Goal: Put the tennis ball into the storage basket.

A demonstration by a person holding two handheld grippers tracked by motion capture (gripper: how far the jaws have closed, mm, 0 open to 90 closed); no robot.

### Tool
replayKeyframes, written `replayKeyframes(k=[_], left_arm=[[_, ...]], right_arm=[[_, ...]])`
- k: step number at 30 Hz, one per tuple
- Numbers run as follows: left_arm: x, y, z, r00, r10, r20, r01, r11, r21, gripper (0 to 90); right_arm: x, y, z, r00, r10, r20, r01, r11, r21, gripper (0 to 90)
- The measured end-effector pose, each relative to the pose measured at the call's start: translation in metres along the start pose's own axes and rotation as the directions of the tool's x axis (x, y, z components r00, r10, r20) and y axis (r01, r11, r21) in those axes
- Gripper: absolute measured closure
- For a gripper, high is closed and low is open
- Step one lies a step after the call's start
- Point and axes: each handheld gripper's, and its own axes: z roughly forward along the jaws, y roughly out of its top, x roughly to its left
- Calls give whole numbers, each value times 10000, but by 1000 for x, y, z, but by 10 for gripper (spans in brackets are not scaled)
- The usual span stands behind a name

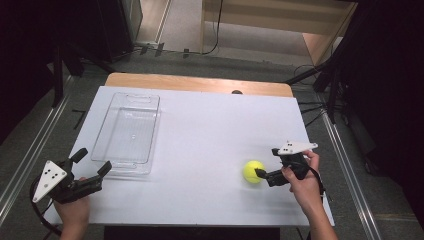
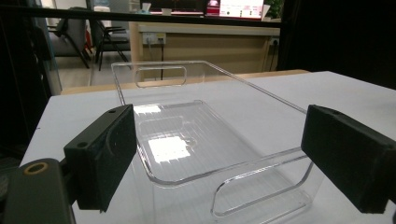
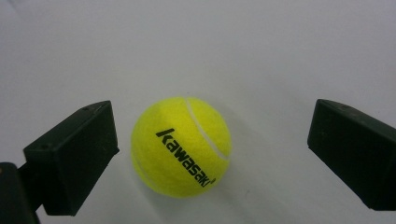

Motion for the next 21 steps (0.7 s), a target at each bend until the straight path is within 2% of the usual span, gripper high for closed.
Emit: replayKeyframes(k=[11,21], left_arm=[[0,0,0,10000,-25,4,25,10000,-15,111],[0,0,-1,10000,-39,25,39,10000,-28,111]], right_arm=[[3,9,11,9997,-169,-148,180,9966,800,7],[4,11,20,9996,-183,-233,217,9879,1535,7]])
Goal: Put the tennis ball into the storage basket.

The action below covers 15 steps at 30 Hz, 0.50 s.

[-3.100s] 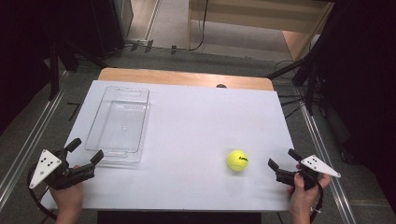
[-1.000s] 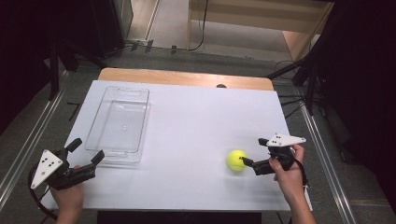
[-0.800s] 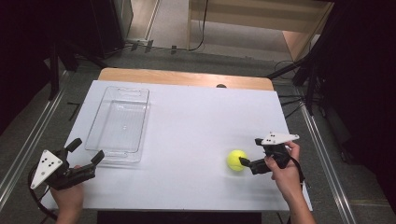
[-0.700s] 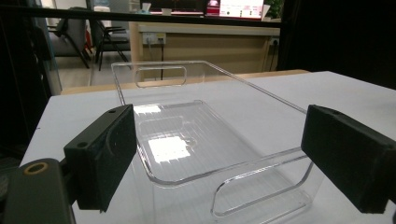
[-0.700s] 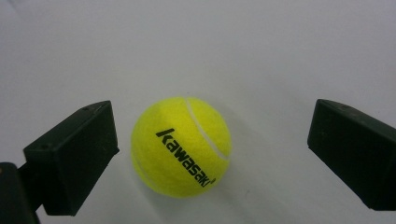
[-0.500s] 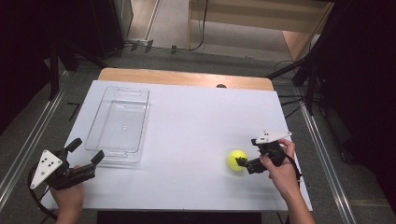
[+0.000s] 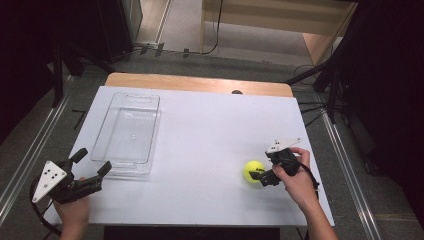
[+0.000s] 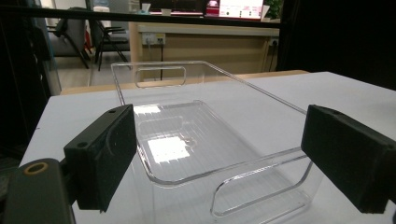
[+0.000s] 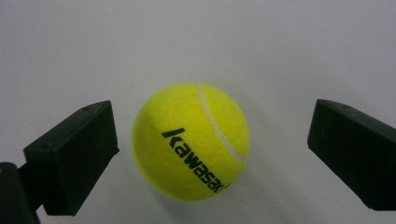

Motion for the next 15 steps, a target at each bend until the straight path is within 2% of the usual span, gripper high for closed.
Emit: replayKeyframes(k=[4,6,15], left_arm=[[0,0,0,10000,22,-6,-22,10000,12,111],[0,0,0,10000,33,-7,-33,10000,20,111],[0,0,0,10000,21,3,-21,10000,11,111]], right_arm=[[1,1,2,10000,5,16,-6,9999,157,7],[2,1,5,9998,-168,121,165,9994,294,7],[5,3,11,9997,-232,-4,232,9968,770,8]])
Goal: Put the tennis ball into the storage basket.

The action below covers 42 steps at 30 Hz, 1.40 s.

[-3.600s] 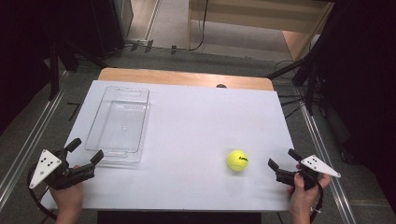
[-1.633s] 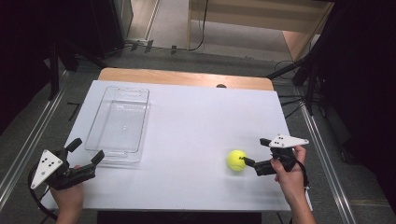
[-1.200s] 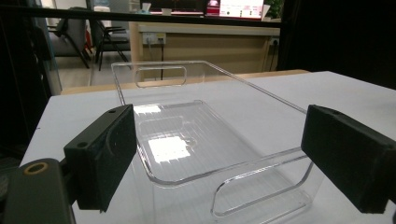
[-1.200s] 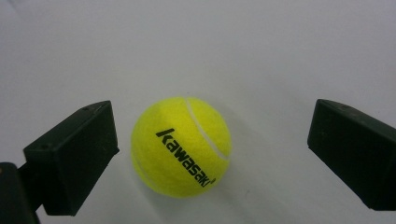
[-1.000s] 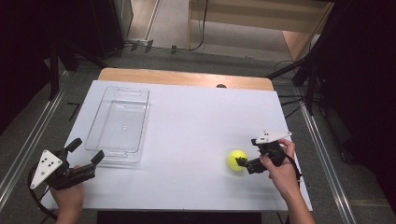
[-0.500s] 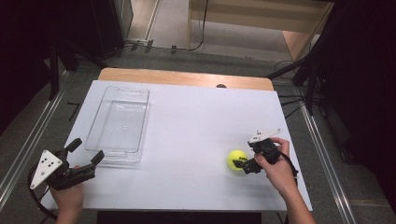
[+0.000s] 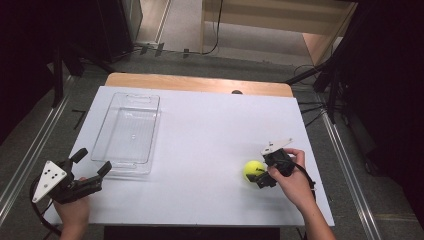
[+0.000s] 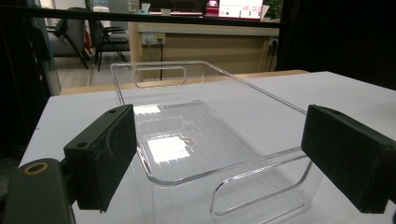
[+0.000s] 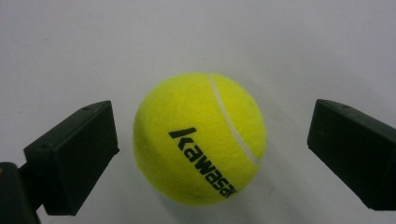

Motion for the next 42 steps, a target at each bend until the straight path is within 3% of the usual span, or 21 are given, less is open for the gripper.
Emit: replayKeyframes(k=[13,15,22,25,32,38,42], left_arm=[[0,0,0,10000,-11,8,11,10000,-2,111],[0,0,0,10000,-2,6,2,10000,-2,111],[0,0,0,10000,-3,9,3,10000,0,111],[0,0,0,10000,-2,11,2,10000,2,111],[0,0,0,10000,-5,7,5,10000,-14,111],[0,0,0,10000,0,17,0,10000,2,111],[0,0,0,10000,-1,20,1,10000,1,111]], right_arm=[[3,2,8,9995,-255,-160,262,9987,427,11],[4,2,9,9998,-200,-59,203,9988,446,62],[4,3,12,9997,-218,-140,226,9979,602,63],[4,2,13,9997,-258,-38,260,9974,675,124],[4,1,16,9999,-159,0,158,9961,868,131],[2,0,17,9999,-62,-112,71,9969,778,218],[3,2,15,9999,-37,-144,47,9973,738,231]])
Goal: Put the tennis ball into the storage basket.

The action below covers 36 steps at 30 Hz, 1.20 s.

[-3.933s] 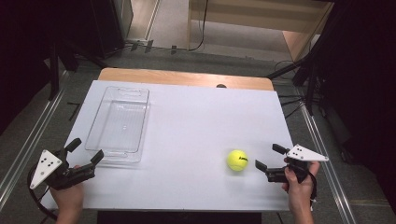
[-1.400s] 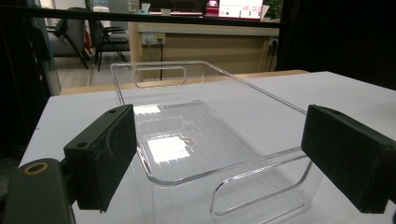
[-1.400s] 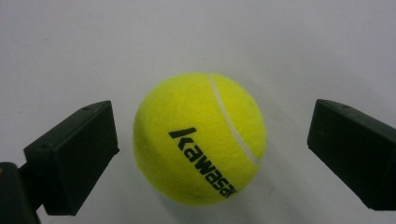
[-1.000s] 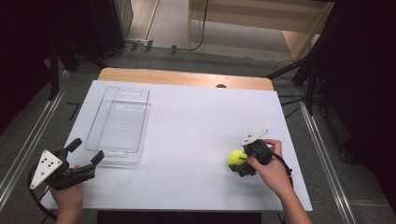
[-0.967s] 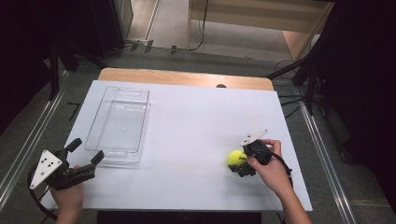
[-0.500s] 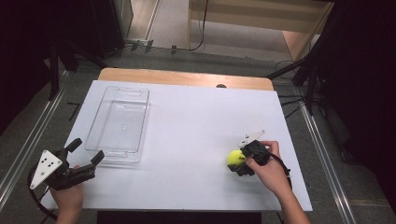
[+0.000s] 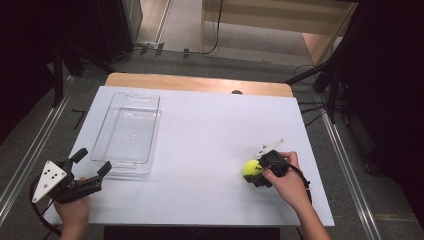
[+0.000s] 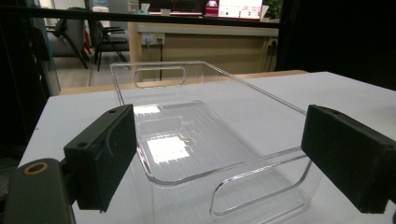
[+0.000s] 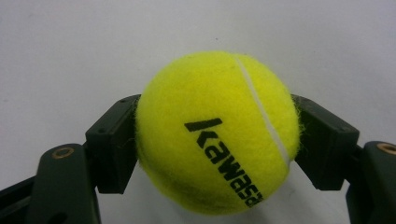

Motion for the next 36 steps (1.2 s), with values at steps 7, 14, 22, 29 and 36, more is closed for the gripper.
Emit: replayKeyframes(k=[7,14,22,29,36], left_arm=[[0,0,0,10000,-25,22,25,10000,-13,111],[0,0,0,10000,-35,41,35,10000,-26,111],[0,0,0,10000,-31,45,31,10000,-26,111],[0,0,0,10000,-25,41,25,10000,-21,111],[0,0,0,10000,-14,47,15,10000,-16,111]], right_arm=[[0,3,-4,10000,42,3,-42,9999,-151,231],[1,9,-7,9999,-29,-110,26,9998,-208,231],[2,17,-10,9997,-171,-196,165,9993,-325,231],[4,27,-12,9990,-348,-273,338,9988,-362,231],[6,38,-14,9984,-465,-330,451,9980,-441,231]])
